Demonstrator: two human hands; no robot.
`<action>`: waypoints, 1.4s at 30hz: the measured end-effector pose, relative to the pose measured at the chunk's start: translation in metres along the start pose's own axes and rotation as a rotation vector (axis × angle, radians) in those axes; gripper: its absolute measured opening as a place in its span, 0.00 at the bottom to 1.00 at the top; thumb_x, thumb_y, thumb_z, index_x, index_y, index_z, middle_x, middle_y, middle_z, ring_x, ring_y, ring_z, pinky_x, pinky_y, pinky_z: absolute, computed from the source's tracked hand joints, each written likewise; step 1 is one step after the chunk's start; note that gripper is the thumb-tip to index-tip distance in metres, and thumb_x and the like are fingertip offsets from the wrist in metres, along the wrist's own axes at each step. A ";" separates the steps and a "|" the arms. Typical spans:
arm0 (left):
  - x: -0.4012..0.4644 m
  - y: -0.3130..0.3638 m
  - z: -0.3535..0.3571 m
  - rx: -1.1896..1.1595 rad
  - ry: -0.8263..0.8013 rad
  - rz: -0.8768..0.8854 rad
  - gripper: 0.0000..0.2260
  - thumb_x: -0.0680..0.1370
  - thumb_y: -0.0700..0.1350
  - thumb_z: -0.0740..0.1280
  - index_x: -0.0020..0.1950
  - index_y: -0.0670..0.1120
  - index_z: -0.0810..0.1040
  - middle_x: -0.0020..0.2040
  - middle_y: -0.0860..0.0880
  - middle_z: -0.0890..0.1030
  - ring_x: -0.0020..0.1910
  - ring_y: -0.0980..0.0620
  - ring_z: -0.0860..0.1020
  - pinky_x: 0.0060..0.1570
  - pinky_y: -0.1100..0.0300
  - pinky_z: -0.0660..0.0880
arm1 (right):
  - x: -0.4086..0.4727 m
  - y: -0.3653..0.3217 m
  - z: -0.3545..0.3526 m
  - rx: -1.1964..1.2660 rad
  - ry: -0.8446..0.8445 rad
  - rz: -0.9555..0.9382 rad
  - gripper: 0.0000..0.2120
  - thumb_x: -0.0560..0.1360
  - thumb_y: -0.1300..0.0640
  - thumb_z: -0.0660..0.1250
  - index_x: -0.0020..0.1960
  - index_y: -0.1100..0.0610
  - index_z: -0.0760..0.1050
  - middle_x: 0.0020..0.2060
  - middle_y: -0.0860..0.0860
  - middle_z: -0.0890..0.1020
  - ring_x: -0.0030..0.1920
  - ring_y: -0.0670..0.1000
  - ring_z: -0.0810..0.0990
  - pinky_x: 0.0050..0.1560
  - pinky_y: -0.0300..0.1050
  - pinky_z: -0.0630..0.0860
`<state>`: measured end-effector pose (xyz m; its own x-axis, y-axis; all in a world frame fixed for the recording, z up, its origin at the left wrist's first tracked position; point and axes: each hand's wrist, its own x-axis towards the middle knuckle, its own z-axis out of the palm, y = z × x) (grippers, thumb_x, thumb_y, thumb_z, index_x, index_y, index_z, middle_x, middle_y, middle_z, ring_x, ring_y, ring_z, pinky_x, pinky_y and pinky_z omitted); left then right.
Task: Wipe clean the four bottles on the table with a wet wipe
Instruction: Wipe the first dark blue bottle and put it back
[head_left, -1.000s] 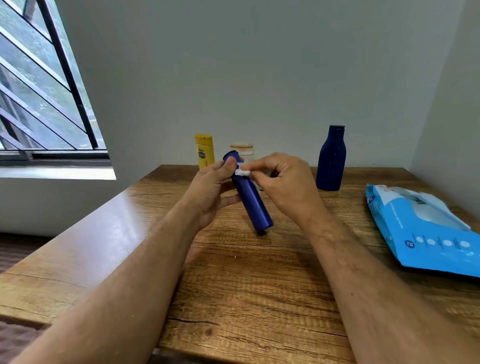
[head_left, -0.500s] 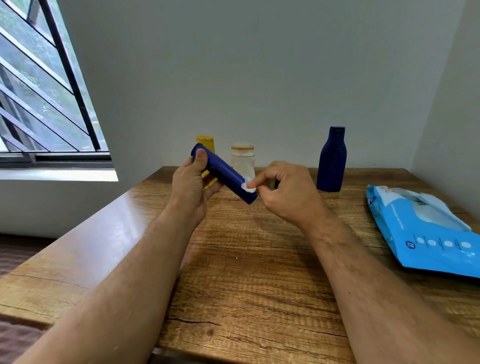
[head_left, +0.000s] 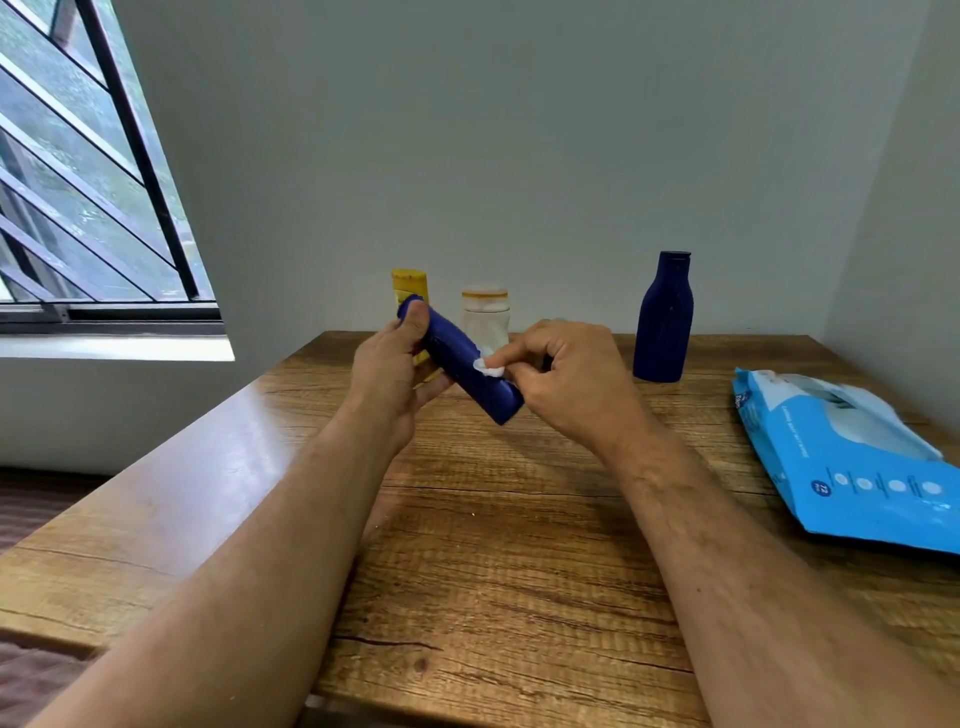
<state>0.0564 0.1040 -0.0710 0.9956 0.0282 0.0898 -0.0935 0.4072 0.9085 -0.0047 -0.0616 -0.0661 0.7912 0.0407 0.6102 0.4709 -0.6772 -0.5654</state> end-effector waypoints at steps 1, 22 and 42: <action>0.002 0.002 -0.004 -0.014 0.040 -0.001 0.11 0.80 0.51 0.69 0.58 0.46 0.77 0.57 0.44 0.83 0.54 0.46 0.84 0.42 0.54 0.83 | -0.001 0.001 0.000 -0.009 -0.029 0.015 0.08 0.74 0.60 0.72 0.48 0.48 0.86 0.38 0.37 0.79 0.39 0.34 0.76 0.38 0.27 0.69; -0.005 0.003 0.009 -0.214 -0.123 -0.109 0.20 0.79 0.55 0.68 0.62 0.41 0.77 0.46 0.45 0.83 0.44 0.48 0.82 0.52 0.50 0.81 | -0.001 -0.006 0.004 0.056 -0.041 -0.016 0.07 0.73 0.61 0.73 0.46 0.49 0.86 0.36 0.37 0.81 0.39 0.33 0.78 0.38 0.26 0.72; -0.012 -0.002 0.015 -0.239 -0.213 -0.146 0.13 0.84 0.47 0.60 0.61 0.39 0.76 0.49 0.43 0.83 0.43 0.47 0.83 0.46 0.51 0.82 | 0.002 -0.005 0.006 0.083 0.054 0.031 0.05 0.73 0.57 0.74 0.45 0.47 0.85 0.44 0.41 0.82 0.46 0.39 0.79 0.43 0.25 0.72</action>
<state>0.0441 0.0894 -0.0678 0.9712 -0.2271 0.0721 0.0801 0.5961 0.7989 -0.0032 -0.0539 -0.0654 0.7848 -0.0210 0.6194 0.4788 -0.6140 -0.6274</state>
